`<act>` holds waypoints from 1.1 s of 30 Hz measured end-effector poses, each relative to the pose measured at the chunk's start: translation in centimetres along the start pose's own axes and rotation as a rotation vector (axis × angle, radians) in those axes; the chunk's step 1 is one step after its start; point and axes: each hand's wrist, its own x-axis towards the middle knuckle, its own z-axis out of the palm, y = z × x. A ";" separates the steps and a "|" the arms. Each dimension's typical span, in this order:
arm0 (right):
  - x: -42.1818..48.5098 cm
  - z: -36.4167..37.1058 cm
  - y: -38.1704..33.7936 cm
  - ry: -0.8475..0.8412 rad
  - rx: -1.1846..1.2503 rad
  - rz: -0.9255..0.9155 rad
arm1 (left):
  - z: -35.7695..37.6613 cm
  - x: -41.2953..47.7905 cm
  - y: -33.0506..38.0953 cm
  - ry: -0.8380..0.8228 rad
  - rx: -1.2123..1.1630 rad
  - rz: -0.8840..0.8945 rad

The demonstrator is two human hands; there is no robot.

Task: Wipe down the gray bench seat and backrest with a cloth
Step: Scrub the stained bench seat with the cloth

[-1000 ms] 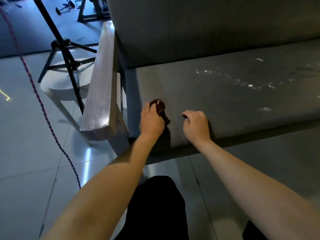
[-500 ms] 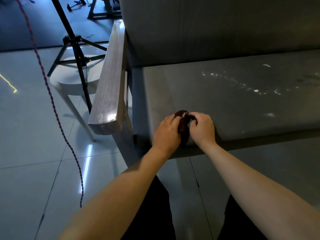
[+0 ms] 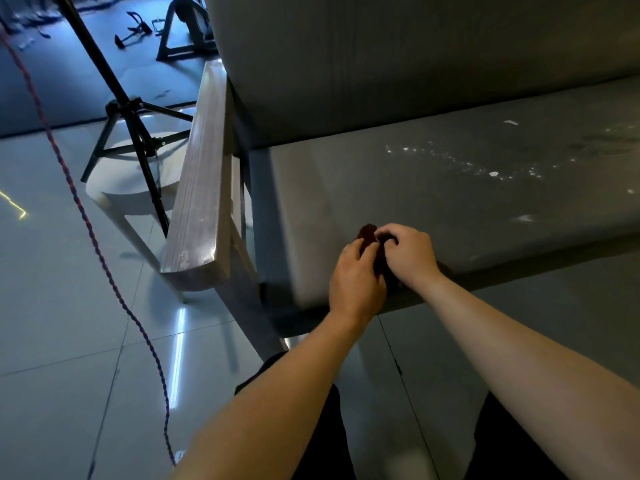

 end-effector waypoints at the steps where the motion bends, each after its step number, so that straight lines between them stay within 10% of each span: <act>1: -0.2 -0.6 0.4 -0.004 -0.031 -0.020 | 0.3 -0.3 0.3 0.003 0.003 0.014; 9: -1.4 -6.0 5.8 0.297 -0.250 0.167 | 6.7 -0.4 3.8 -0.096 0.040 0.203; 20: -3.4 -9.8 9.7 0.494 0.308 0.425 | 12.5 3.8 11.3 -0.462 0.191 0.532; 24: -4.0 -8.6 9.3 0.392 0.306 0.377 | 7.3 5.1 9.3 -0.598 -0.255 0.282; 33: -3.7 -5.2 7.0 0.074 -0.130 0.093 | 5.6 4.8 3.9 -0.311 -0.149 0.318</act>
